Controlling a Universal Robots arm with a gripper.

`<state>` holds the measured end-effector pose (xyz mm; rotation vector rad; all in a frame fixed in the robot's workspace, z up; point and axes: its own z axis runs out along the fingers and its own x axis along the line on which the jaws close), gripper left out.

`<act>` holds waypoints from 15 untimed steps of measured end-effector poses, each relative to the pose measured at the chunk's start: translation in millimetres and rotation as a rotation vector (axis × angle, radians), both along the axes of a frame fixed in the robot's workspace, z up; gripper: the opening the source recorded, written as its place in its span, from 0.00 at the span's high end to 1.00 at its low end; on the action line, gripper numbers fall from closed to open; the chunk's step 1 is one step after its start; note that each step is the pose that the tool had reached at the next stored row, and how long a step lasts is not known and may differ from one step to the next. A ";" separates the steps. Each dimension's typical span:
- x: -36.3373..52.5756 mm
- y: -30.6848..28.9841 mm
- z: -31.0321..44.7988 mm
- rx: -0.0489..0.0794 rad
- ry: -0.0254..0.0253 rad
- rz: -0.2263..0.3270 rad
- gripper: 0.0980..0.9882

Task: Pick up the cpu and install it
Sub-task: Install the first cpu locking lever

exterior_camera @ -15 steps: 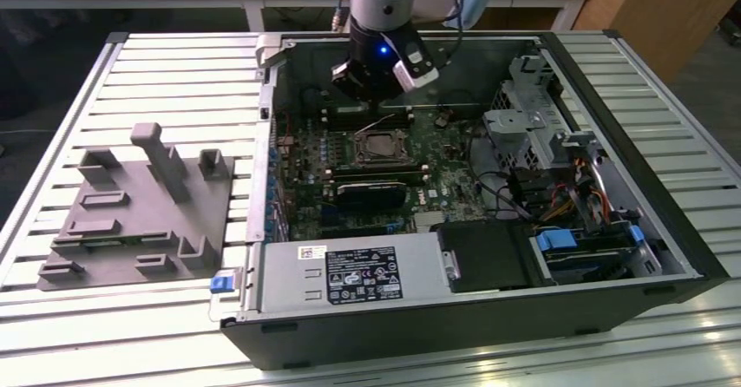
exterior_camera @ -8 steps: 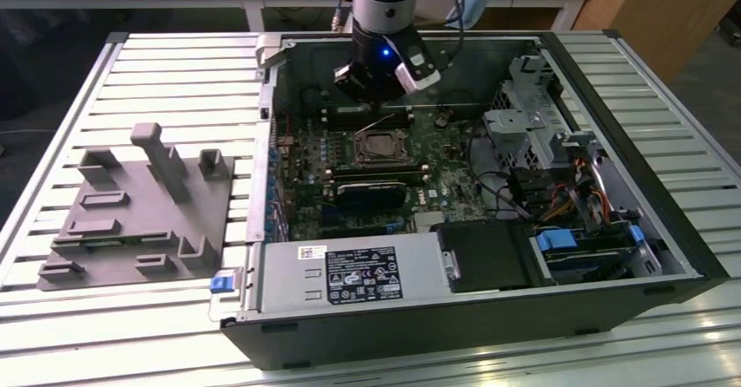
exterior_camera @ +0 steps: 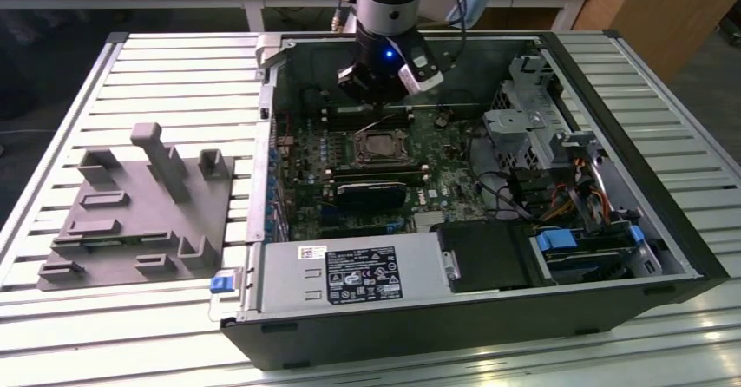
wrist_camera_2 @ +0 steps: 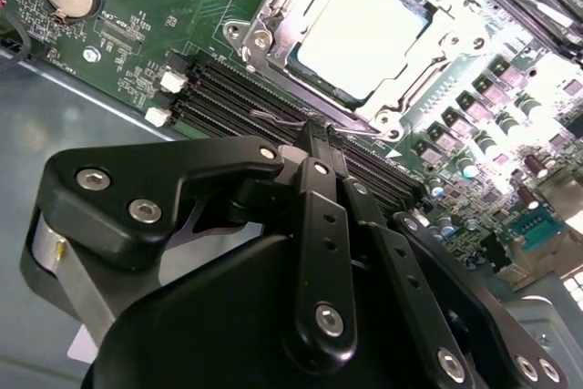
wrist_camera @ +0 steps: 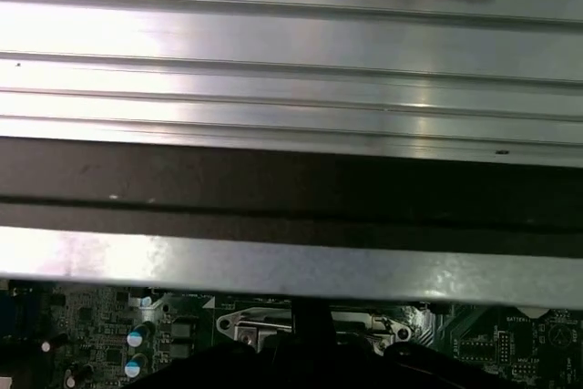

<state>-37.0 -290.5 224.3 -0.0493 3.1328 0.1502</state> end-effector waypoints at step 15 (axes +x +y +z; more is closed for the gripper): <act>8.1 3.3 -4.0 0.000 0.0012 0.000 0.99</act>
